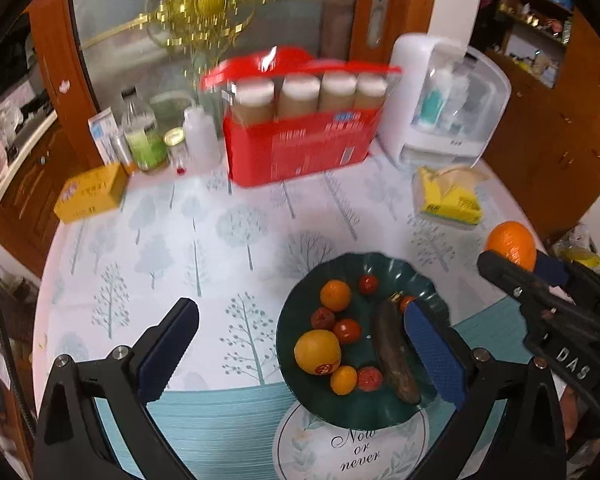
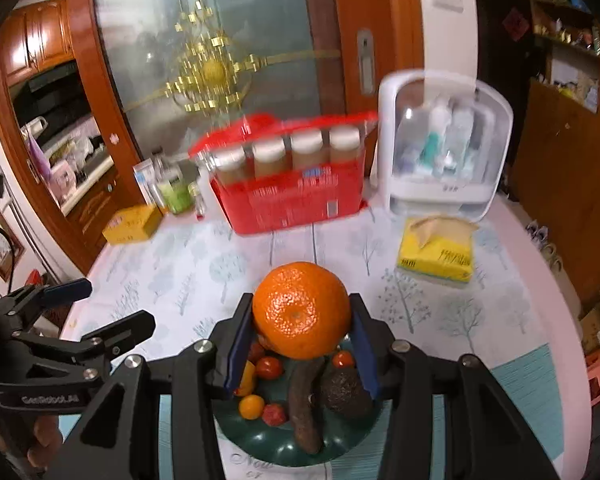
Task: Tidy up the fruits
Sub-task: 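Carry the tangerine with the right tool over the green plate, then lower the tangerine onto the plate and open the right tool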
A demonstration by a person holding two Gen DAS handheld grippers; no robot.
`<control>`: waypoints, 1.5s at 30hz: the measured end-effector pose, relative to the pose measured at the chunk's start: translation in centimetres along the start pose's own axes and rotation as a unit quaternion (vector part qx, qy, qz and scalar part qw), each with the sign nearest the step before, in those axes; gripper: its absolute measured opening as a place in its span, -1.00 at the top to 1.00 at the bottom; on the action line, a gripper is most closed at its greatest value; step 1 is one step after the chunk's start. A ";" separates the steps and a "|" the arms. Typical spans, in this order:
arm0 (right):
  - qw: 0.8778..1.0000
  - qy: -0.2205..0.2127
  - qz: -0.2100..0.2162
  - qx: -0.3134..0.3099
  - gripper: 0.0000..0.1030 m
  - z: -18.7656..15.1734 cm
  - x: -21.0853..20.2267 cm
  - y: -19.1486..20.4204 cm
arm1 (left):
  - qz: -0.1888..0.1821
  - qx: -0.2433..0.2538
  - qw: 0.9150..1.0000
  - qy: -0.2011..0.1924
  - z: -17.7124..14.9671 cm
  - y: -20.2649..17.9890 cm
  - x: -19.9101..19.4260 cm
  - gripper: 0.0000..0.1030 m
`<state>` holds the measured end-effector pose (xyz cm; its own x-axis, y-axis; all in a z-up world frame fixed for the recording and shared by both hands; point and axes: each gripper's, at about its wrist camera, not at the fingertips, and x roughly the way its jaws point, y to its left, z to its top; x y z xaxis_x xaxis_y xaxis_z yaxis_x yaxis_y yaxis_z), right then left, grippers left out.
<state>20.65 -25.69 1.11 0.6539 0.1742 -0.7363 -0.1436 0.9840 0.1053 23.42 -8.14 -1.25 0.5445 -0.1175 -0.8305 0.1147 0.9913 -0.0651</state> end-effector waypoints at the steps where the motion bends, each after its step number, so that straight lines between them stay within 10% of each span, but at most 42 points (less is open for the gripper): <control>1: 1.000 0.010 0.005 0.000 0.11 -0.4 1.0 -0.3 | 0.004 -0.004 1.000 0.009 -0.1 -0.1 1.2 -0.98; 20: 0.986 0.150 0.075 0.003 0.08 -4.6 16.7 -1.4 | 0.072 -0.049 0.990 0.112 -3.9 1.6 12.4 -0.98; 45: 0.991 0.103 0.082 0.026 0.07 -6.3 7.9 -0.3 | 0.053 -0.065 0.993 0.079 -5.8 1.5 4.9 -0.98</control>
<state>21.15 -24.81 -8.95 0.4589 0.3254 -0.8267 -0.1927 0.9448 0.2649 21.46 -6.90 -8.62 0.4099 -0.0107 -0.9121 -0.0503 0.9981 -0.0343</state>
